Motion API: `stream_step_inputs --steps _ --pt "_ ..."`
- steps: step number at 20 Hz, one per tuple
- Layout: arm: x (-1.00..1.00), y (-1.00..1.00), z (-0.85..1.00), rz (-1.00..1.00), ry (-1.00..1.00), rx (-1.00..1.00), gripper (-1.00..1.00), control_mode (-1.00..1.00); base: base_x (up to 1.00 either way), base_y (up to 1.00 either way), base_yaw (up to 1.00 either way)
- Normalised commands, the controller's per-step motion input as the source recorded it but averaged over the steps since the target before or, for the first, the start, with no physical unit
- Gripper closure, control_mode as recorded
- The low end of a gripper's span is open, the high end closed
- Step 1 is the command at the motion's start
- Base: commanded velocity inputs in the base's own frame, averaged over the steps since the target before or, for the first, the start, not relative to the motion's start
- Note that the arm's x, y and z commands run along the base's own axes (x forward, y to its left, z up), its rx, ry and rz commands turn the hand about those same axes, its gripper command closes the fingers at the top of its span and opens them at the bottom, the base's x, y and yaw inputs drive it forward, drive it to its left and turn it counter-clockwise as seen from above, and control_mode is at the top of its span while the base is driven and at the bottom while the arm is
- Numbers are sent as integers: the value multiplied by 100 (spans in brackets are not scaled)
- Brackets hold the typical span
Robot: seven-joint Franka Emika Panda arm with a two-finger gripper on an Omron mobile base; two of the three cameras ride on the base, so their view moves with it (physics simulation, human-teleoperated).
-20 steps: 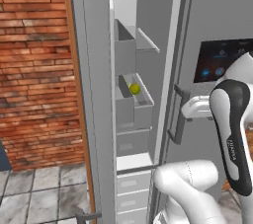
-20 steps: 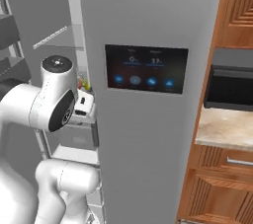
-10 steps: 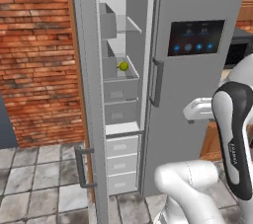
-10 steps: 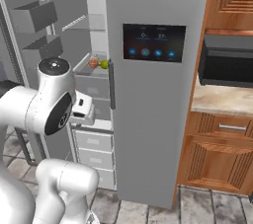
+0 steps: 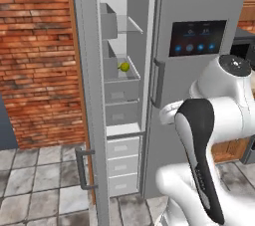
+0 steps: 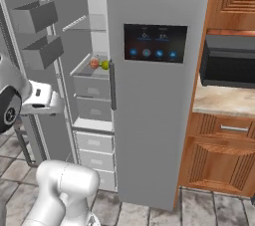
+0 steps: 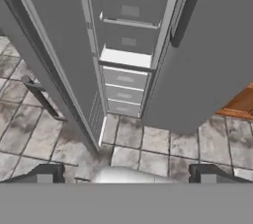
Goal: Take the pear and peach from the highest rack and move them to the second highest rack where the lemon wedge and fish are located, to maximize freezer space. Close the freezer door after rearranging.
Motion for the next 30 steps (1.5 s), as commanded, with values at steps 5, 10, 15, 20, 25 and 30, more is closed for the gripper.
stream_step_inputs --steps 5,10,15,20,25,30 --pt "-8 100 41 -11 -16 -29 -100 -100 0 0 0" --pt "-19 100 14 -10 -16 -21 -100 -100 0 0 0" --pt "-5 98 1 -7 -17 -17 -100 -100 0 0 0" --pt "44 87 0 -4 -11 -12 -100 -100 0 0 0" --pt "89 71 0 0 -8 -13 -100 -100 0 0 0" --pt "100 59 0 -2 -7 -16 -100 -100 0 0 0"
